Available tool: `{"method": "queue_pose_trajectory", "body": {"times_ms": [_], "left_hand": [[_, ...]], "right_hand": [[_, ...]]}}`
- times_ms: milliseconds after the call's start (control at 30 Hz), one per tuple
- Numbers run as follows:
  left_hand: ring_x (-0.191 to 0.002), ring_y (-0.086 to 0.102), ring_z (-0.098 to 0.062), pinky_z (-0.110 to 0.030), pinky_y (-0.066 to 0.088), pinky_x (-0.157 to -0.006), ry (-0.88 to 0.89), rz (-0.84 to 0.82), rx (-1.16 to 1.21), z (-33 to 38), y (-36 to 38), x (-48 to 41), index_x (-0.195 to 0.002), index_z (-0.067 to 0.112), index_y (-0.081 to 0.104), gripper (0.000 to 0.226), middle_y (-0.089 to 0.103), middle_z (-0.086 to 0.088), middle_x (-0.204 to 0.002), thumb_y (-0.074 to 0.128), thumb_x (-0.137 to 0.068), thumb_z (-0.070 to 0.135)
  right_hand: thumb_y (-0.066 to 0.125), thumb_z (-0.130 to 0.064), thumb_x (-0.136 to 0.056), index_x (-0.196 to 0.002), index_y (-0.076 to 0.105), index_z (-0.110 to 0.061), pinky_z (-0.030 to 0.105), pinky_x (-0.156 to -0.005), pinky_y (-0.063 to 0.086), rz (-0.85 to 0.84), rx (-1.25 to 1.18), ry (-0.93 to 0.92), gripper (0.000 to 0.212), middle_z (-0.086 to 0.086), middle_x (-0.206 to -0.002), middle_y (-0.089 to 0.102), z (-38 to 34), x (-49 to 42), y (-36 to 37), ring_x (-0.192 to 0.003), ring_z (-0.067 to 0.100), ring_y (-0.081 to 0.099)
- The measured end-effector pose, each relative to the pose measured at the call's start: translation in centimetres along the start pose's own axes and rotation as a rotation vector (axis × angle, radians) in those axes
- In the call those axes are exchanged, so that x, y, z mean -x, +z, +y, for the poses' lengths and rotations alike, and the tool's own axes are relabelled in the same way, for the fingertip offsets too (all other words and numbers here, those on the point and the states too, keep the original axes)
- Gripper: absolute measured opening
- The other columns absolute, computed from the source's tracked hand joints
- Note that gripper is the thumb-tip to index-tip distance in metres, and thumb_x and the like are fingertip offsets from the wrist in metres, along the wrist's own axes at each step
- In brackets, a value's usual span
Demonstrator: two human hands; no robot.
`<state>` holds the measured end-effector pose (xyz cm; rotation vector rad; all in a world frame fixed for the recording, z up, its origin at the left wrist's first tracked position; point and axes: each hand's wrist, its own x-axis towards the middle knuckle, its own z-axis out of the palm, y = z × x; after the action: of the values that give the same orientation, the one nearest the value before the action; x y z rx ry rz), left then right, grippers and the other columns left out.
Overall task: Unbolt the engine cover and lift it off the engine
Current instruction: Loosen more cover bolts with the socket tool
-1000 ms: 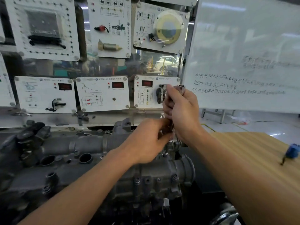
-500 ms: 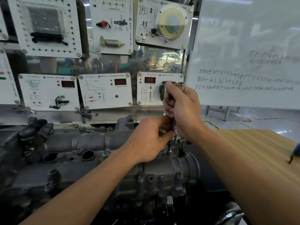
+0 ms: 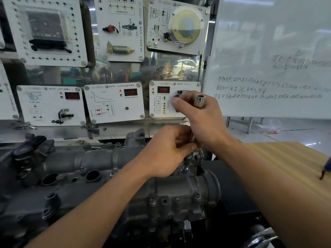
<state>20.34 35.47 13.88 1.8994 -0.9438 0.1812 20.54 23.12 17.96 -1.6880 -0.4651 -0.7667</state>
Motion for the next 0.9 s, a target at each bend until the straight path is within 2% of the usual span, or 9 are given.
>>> {"method": "queue_pose_trajectory", "body": {"times_ms": [100,167,300,367,500,600,667,800,900], "left_hand": [[-0.061,0.06,-0.01,-0.038,0.054,-0.061,0.031,0.248,-0.337,0.1,0.6,-0.6,-0.086,0.023,0.062,0.03,0.063,0.005,-0.067,0.078,-0.077,0.045],[-0.066,0.059,-0.007,-0.038,0.055,-0.062,0.006,0.255,-0.405,0.3,0.9,-0.6,-0.095,0.028,0.058,0.043,0.063,0.008,-0.074,0.074,-0.071,0.061],[-0.095,0.069,-0.012,-0.043,0.057,-0.087,-0.002,-0.065,-0.064,0.4,0.1,-0.5,-0.115,0.019,0.057,0.028,0.071,0.002,-0.102,0.069,-0.09,0.022],[-0.083,0.071,-0.017,-0.045,0.057,-0.079,0.058,0.054,-0.177,0.7,0.1,-0.9,-0.101,0.014,0.064,0.018,0.073,-0.002,-0.088,0.073,-0.087,0.02],[-0.069,0.063,-0.008,-0.037,0.055,-0.064,0.011,0.28,-0.464,1.1,0.7,-1.3,-0.087,0.03,0.056,0.035,0.066,0.009,-0.075,0.077,-0.07,0.052],[-0.096,0.07,-0.01,-0.032,0.058,-0.086,-0.07,-0.083,0.039,1.1,-0.2,-1.1,-0.115,0.023,0.058,0.036,0.071,0.005,-0.105,0.077,-0.084,0.022],[-0.094,0.072,-0.008,-0.024,0.057,-0.083,0.013,-0.102,0.092,1.1,-0.6,-1.1,-0.107,0.017,0.064,0.027,0.074,0.0,-0.1,0.073,-0.086,0.003],[-0.052,0.054,-0.005,-0.028,0.045,-0.051,0.059,0.297,-0.42,1.4,0.1,-1.7,-0.068,0.031,0.057,0.027,0.058,0.01,-0.057,0.081,-0.067,0.044],[-0.082,0.067,-0.006,-0.031,0.058,-0.076,-0.102,0.042,-0.159,1.0,-0.4,-1.3,-0.104,0.023,0.062,0.042,0.07,0.007,-0.091,0.079,-0.075,0.048]], "right_hand": [[0.074,-0.024,-0.082,-0.073,0.07,-0.012,0.027,-0.068,0.056,0.0,0.058,0.029,0.015,0.008,-0.073,0.07,-0.2,-0.5,-0.5,-0.074,0.022,0.068],[0.071,-0.014,-0.082,-0.07,0.07,-0.011,0.023,-0.064,0.055,-0.002,0.071,0.032,0.013,0.012,-0.073,0.069,-0.3,-0.6,-0.5,-0.07,0.021,0.067],[0.067,-0.007,-0.082,-0.068,0.069,-0.009,0.013,-0.054,0.046,-0.002,0.089,0.06,0.015,0.006,-0.06,0.062,-0.4,-0.6,-0.8,-0.059,0.007,0.056],[0.066,-0.007,-0.081,-0.066,0.068,-0.005,0.011,-0.05,0.042,-0.015,0.088,0.064,0.015,0.0,-0.058,0.059,-0.3,-0.4,-0.8,-0.056,0.006,0.053],[0.065,-0.004,-0.08,-0.065,0.069,-0.007,0.01,-0.048,0.045,-0.024,0.097,0.09,0.016,-0.004,-0.056,0.062,-0.7,-0.2,-0.8,-0.052,-0.002,0.057],[0.062,-0.004,-0.08,-0.061,0.07,-0.022,0.018,-0.058,0.049,-0.006,0.127,0.126,0.027,-0.013,-0.06,0.067,-0.7,-0.5,-1.2,-0.061,-0.002,0.062],[0.061,-0.003,-0.079,-0.061,0.069,-0.024,0.022,-0.06,0.051,-0.012,0.136,0.146,0.029,-0.013,-0.061,0.067,-0.6,-0.5,-1.2,-0.063,0.0,0.064],[0.06,0.001,-0.079,-0.061,0.069,-0.02,0.018,-0.049,0.05,-0.014,0.124,0.126,0.029,-0.005,-0.059,0.067,-1.1,-0.3,-0.9,-0.055,0.001,0.06],[0.061,0.0,-0.079,-0.063,0.07,-0.023,0.018,-0.056,0.052,-0.002,0.129,0.126,0.03,0.009,-0.074,0.072,-1.3,-0.5,-1.0,-0.061,0.005,0.061]]}}
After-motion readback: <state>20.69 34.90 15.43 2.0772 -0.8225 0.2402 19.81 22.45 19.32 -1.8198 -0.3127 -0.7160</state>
